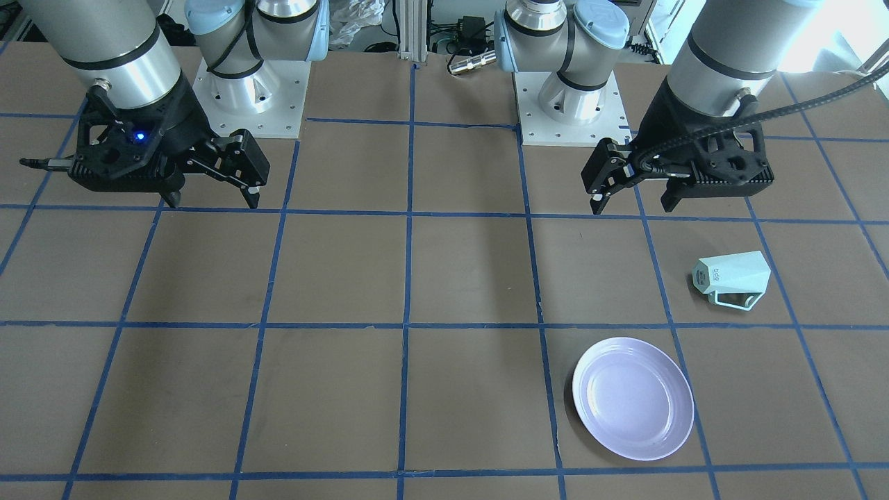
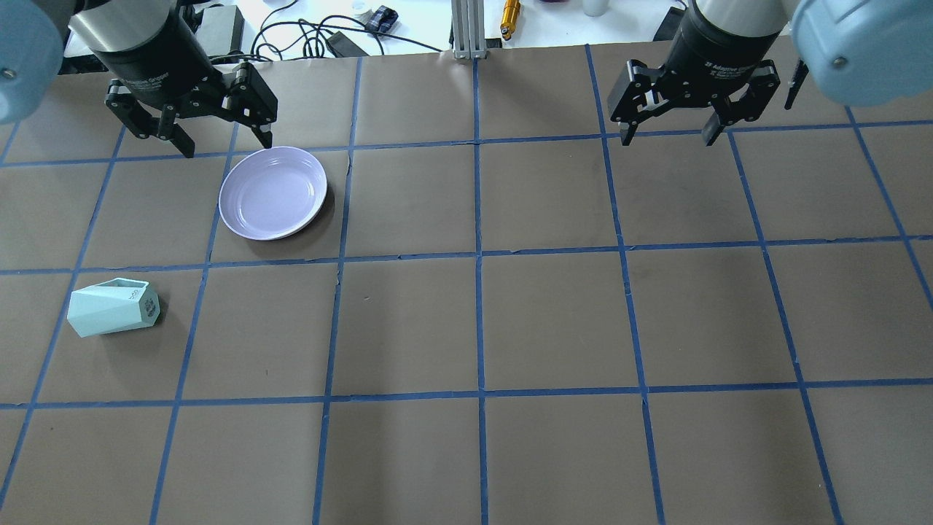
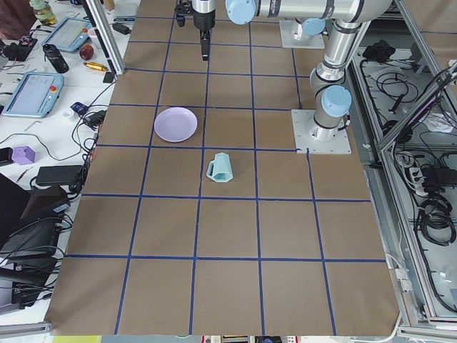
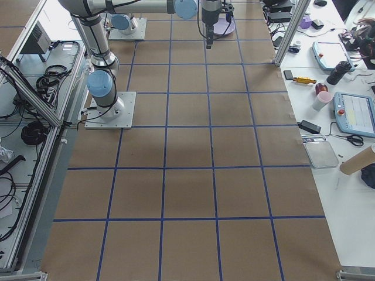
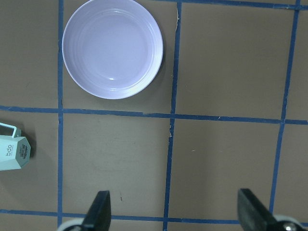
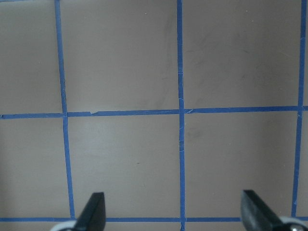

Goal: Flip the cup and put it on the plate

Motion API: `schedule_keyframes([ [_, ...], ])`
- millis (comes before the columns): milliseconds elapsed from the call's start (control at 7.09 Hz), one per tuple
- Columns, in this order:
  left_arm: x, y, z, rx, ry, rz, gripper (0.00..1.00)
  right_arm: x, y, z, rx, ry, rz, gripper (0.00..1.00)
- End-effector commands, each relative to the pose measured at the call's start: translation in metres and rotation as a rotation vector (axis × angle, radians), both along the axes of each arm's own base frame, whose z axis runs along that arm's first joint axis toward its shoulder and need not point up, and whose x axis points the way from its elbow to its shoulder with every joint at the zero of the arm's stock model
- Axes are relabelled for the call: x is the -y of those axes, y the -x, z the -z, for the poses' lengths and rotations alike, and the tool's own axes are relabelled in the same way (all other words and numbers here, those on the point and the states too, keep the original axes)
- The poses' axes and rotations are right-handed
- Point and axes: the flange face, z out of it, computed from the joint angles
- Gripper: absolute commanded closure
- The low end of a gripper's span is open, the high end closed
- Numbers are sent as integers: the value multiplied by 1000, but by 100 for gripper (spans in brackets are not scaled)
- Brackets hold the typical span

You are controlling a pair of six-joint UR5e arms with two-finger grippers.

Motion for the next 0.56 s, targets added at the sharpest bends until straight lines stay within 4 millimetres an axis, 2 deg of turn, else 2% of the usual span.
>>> schedule_keyframes([
  [0, -17, 3, 18, 1, -32, 7, 4, 0, 0, 0, 1, 0, 0, 0],
  [282, -15, -2, 20, 18, -21, 0, 0, 0, 0, 0, 0, 0, -2, 0],
  [423, -12, -12, 18, 18, -26, -16, 0, 0, 0, 0, 1, 0, 0, 0],
])
